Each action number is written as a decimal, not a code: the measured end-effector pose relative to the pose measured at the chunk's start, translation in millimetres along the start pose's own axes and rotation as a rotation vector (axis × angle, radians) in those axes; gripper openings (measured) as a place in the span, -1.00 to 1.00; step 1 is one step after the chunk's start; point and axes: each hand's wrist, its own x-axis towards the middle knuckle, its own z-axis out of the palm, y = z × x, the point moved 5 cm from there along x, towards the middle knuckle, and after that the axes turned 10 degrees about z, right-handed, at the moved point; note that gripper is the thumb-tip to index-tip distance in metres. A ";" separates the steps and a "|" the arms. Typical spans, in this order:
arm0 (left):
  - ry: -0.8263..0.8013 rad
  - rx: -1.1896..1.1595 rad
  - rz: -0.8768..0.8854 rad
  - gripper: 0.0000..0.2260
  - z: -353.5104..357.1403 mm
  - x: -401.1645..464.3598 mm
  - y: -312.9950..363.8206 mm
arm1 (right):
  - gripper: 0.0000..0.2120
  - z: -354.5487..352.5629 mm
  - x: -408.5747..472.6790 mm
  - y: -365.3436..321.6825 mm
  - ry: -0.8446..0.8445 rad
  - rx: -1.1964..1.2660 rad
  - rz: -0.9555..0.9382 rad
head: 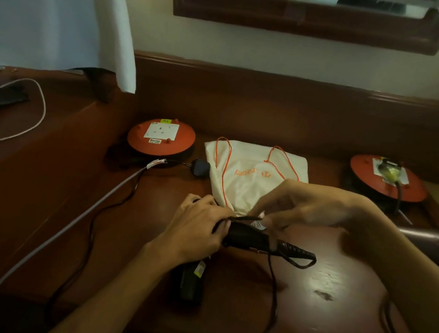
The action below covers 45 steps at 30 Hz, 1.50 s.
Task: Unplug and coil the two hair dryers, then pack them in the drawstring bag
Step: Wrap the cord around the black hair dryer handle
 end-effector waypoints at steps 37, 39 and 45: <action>0.234 -0.307 -0.251 -0.72 -14.4 -14.7 -30.0 | -0.66 135.4 38.9 42.0 0.524 -0.113 -0.064; 0.196 -0.327 -0.243 -0.70 -15.8 -16.1 -29.2 | -0.70 130.7 36.9 41.8 0.526 -0.054 -0.055; -0.130 -0.421 -0.223 -0.61 -21.1 -10.5 -33.0 | -0.75 124.8 31.9 44.2 0.512 0.023 -0.023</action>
